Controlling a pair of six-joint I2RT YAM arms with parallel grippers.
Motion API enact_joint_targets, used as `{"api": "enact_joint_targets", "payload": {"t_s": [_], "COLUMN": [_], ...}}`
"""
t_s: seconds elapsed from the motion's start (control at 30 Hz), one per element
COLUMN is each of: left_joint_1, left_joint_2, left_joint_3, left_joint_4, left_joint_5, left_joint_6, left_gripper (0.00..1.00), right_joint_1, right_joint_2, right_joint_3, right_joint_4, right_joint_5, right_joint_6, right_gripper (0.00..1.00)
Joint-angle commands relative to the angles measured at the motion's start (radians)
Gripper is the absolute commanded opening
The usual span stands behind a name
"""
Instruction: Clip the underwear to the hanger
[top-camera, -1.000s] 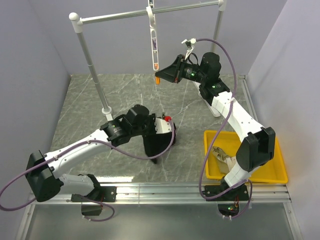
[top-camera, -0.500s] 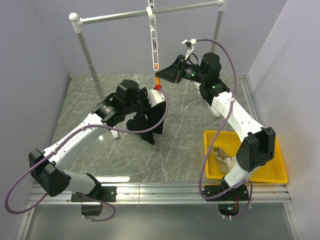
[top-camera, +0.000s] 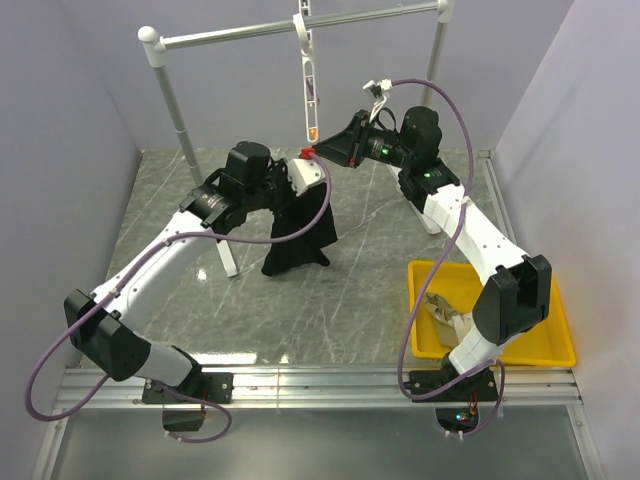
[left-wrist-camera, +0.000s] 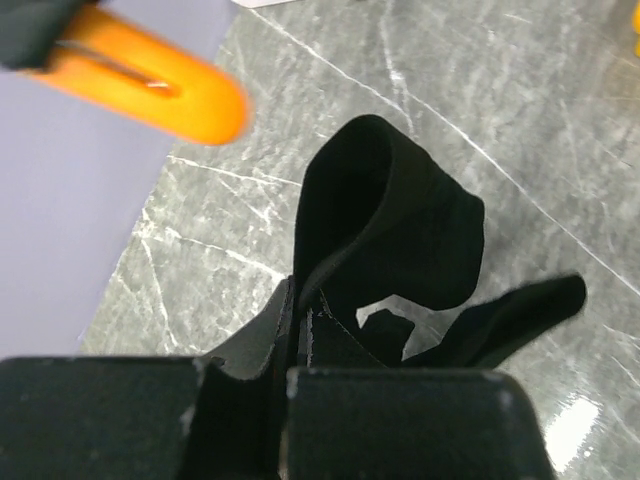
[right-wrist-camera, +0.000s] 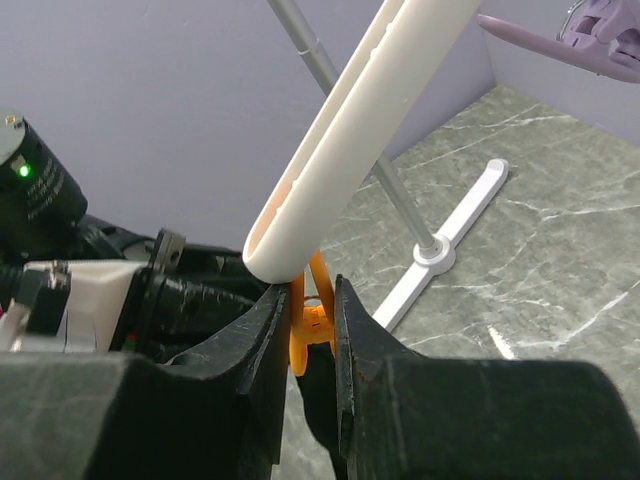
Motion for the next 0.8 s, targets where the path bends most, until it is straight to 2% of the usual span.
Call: {"api": "enact_joint_targets", "payload": {"t_s": [0.0, 0.53, 0.77], "left_joint_1": [0.018, 0.048, 0.056], "left_joint_2": [0.002, 0.019, 0.032], "left_joint_3": [0.065, 0.114, 0.128], "left_joint_4": [0.022, 0.034, 0.036], "left_joint_5": [0.033, 0.053, 0.058], "left_joint_6": [-0.025, -0.042, -0.048], "left_gripper": [0.00, 0.00, 0.00], "right_joint_1": [0.003, 0.033, 0.038], "right_joint_2": [-0.037, -0.030, -0.026], "right_joint_3": [-0.006, 0.013, 0.016], "right_joint_4": [-0.032, -0.124, -0.130], "right_joint_5": [0.031, 0.085, 0.082], "right_joint_6": [-0.021, -0.164, -0.170], "right_gripper": [0.00, 0.00, 0.00]}}
